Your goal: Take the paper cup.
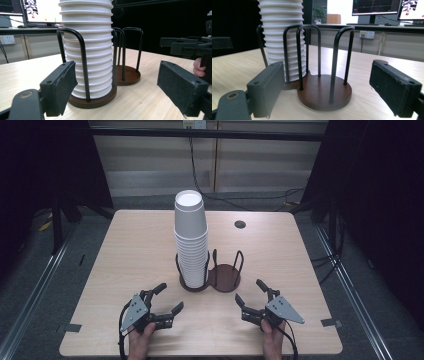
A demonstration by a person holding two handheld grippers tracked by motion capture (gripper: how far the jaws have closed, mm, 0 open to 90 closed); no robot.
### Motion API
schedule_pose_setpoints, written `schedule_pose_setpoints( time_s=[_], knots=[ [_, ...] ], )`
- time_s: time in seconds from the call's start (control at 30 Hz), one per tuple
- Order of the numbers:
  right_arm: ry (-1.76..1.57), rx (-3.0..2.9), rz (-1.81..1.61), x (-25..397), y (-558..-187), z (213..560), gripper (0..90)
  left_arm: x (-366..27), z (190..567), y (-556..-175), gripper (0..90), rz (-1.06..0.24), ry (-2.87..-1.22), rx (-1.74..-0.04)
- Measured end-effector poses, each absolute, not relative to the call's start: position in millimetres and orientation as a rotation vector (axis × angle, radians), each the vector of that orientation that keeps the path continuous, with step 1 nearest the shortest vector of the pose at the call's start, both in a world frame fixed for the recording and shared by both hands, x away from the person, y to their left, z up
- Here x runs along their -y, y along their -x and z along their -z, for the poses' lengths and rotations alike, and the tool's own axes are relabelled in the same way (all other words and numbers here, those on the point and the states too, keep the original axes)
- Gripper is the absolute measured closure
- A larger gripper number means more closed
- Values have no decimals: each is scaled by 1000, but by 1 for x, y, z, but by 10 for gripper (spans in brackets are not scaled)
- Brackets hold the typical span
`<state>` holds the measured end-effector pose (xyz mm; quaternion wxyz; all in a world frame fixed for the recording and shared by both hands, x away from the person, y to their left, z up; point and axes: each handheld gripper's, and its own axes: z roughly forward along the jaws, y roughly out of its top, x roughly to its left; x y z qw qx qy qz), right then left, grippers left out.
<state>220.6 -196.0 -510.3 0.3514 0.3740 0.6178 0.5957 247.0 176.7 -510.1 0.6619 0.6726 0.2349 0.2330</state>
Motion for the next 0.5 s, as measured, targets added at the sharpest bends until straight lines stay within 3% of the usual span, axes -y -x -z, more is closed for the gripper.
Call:
schedule_pose_setpoints(
  time_s=[0.5],
  knots=[
    [-1005, -1630, -1532, 192, -220, 509, 129, -177, 510, -247, 157, -528, -1522, -530]
  ],
)
